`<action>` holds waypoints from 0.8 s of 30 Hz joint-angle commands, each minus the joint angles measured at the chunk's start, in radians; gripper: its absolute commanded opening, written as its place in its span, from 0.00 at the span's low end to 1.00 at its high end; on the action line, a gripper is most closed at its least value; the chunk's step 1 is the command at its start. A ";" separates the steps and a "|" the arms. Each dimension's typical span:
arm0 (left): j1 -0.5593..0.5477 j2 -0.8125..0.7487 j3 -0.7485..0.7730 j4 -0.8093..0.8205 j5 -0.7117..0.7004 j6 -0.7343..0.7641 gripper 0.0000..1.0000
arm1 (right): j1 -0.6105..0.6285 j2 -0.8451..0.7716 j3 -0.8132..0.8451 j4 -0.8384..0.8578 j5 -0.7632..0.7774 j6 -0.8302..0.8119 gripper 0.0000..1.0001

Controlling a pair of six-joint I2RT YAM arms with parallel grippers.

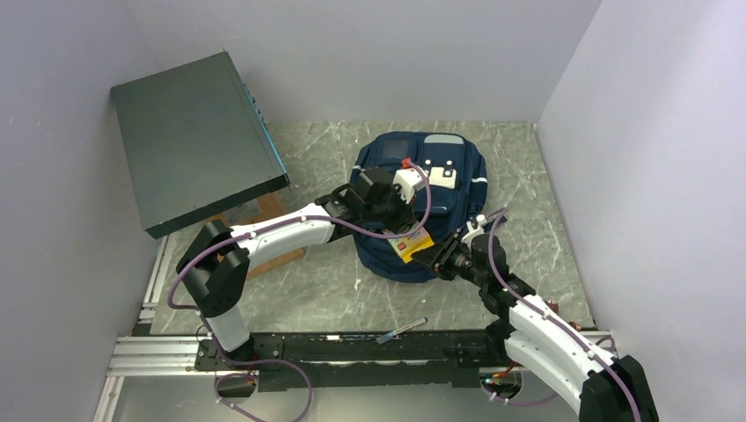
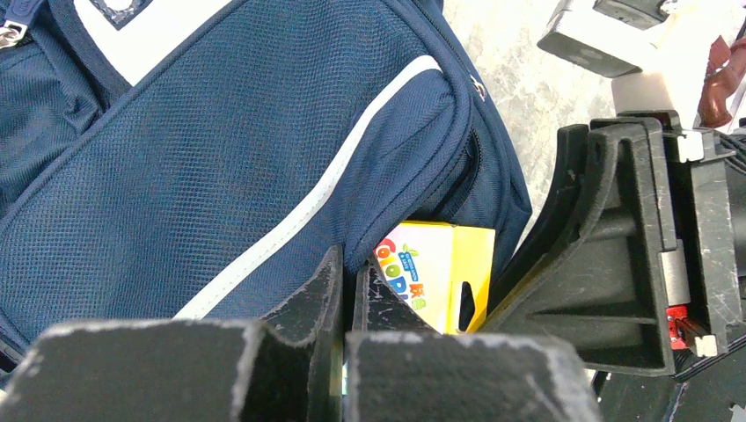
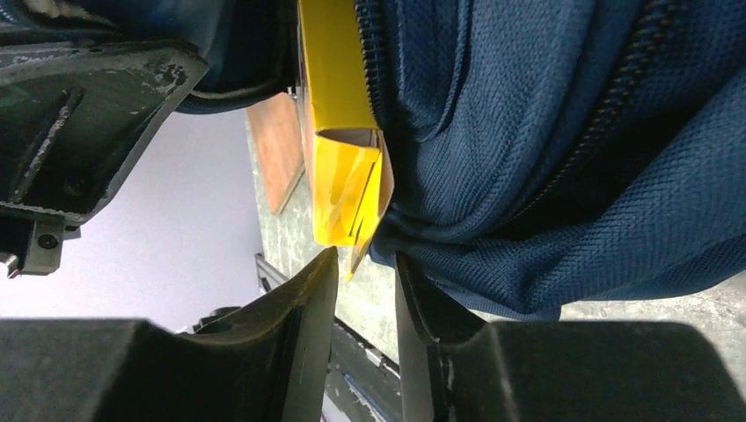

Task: Pack the student bag
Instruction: Place the stationery in the student bag.

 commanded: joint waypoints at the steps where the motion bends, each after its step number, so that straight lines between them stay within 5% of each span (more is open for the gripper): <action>1: -0.013 -0.083 0.031 0.027 0.068 -0.060 0.00 | 0.006 0.021 0.034 0.070 0.049 0.001 0.30; 5: -0.012 -0.084 0.023 0.032 0.067 -0.059 0.00 | 0.005 0.030 0.067 0.063 0.067 -0.020 0.20; 9: -0.013 -0.087 0.019 0.026 0.063 -0.054 0.00 | 0.000 0.041 0.148 -0.033 0.106 -0.084 0.00; 24: -0.013 -0.103 0.009 0.036 0.061 -0.048 0.00 | -0.325 0.353 0.389 -0.149 -0.263 -0.356 0.00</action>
